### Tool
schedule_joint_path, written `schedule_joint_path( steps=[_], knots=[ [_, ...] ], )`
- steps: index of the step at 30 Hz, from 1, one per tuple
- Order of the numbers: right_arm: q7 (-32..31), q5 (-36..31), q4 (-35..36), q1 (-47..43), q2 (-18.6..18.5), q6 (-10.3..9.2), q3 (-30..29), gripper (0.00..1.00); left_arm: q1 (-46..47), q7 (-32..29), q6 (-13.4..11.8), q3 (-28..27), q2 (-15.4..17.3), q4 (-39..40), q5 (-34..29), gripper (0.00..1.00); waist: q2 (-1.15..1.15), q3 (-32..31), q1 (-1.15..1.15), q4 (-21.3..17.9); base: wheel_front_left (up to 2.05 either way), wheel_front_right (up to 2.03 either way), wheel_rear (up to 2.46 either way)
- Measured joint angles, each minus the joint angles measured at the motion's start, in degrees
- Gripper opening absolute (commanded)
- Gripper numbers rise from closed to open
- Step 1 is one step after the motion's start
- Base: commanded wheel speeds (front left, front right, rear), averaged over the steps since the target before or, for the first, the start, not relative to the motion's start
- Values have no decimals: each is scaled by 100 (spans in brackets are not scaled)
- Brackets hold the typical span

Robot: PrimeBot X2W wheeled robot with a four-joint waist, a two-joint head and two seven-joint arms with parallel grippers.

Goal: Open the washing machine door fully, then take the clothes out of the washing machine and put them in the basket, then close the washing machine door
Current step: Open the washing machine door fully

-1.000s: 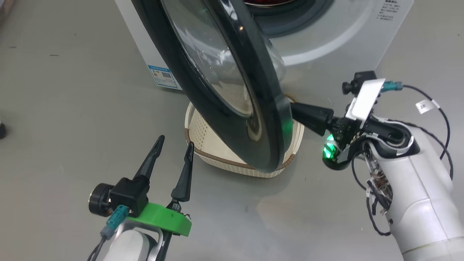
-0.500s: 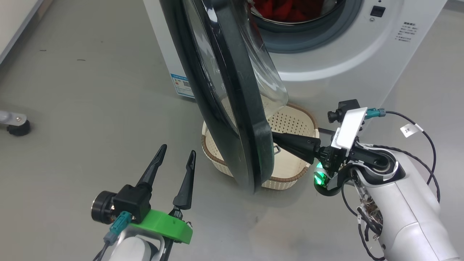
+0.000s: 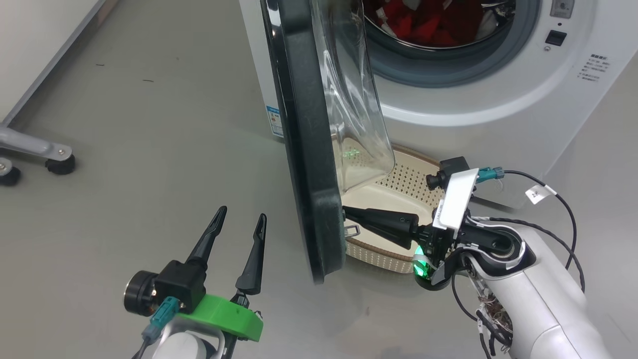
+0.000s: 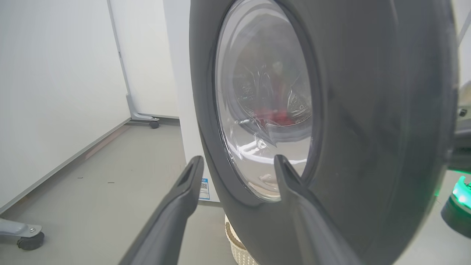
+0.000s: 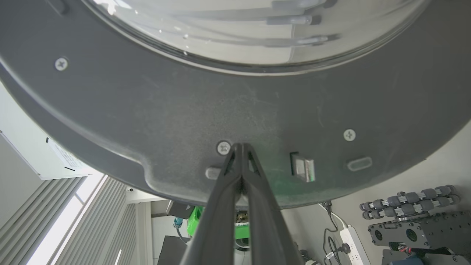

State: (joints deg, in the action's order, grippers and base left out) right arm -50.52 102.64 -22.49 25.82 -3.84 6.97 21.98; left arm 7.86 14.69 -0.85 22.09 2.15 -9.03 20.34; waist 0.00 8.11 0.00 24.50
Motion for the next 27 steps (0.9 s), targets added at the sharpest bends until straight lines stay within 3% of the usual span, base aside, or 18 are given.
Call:
schedule_joint_path(
  steps=[16, 27],
  knots=[
    [394, 126, 219, -88, -5, 0, 530, 0, -94, 0, -69, -145, 8, 35, 8, 100, 0, -80, 0, 264, 0, 0, 0],
    [868, 281, 486, -405, 24, 0, 315, 0, -144, 0, -89, -168, 8, 88, 8, 100, 0, -64, 0, 213, 0, 0, 0]
  ],
)
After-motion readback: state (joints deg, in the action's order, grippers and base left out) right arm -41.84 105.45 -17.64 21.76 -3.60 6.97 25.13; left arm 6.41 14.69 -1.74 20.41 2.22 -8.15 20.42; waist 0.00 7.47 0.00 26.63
